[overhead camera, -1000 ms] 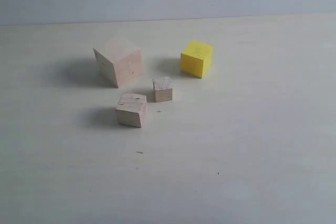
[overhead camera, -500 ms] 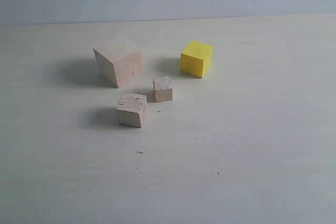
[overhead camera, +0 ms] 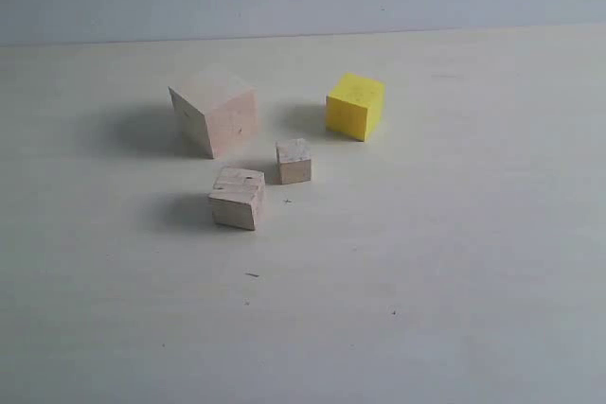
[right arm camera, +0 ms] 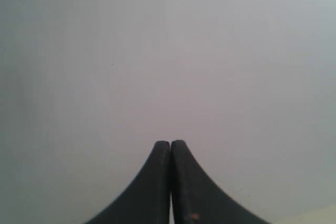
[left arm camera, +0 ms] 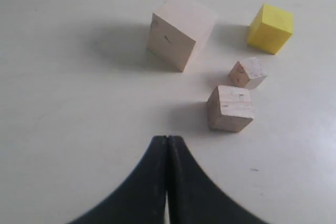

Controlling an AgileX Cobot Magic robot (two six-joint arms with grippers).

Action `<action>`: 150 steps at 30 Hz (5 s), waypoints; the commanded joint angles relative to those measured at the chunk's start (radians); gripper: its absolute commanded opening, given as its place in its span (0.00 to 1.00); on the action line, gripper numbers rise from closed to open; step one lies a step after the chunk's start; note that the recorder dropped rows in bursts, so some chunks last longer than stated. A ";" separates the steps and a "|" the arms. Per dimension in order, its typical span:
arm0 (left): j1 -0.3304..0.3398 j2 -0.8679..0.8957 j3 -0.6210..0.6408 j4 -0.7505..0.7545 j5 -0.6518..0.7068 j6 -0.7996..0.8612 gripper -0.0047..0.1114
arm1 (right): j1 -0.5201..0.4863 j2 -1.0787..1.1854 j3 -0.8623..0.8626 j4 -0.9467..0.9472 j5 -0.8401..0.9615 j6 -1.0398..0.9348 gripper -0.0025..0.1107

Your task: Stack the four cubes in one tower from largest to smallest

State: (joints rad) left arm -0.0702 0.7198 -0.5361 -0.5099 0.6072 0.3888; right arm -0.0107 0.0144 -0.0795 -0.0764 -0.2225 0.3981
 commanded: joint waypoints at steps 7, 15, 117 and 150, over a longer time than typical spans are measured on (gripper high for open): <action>0.000 0.006 -0.011 -0.191 -0.259 -0.002 0.04 | 0.004 0.348 -0.342 0.001 0.363 0.045 0.02; -0.001 0.192 -0.091 -0.192 -0.145 0.075 0.04 | 0.118 0.756 -0.579 0.420 0.744 -0.427 0.02; -0.300 1.628 -1.305 -0.233 0.442 0.606 0.04 | 0.140 1.127 -0.615 0.663 0.886 -0.667 0.02; -0.248 1.602 -1.305 -0.060 0.368 0.390 0.04 | 0.140 1.127 -0.615 0.661 0.908 -0.687 0.02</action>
State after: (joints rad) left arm -0.3375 2.3460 -1.8367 -0.5729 0.9846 0.7948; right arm 0.1266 1.1405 -0.6872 0.5907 0.6868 -0.2780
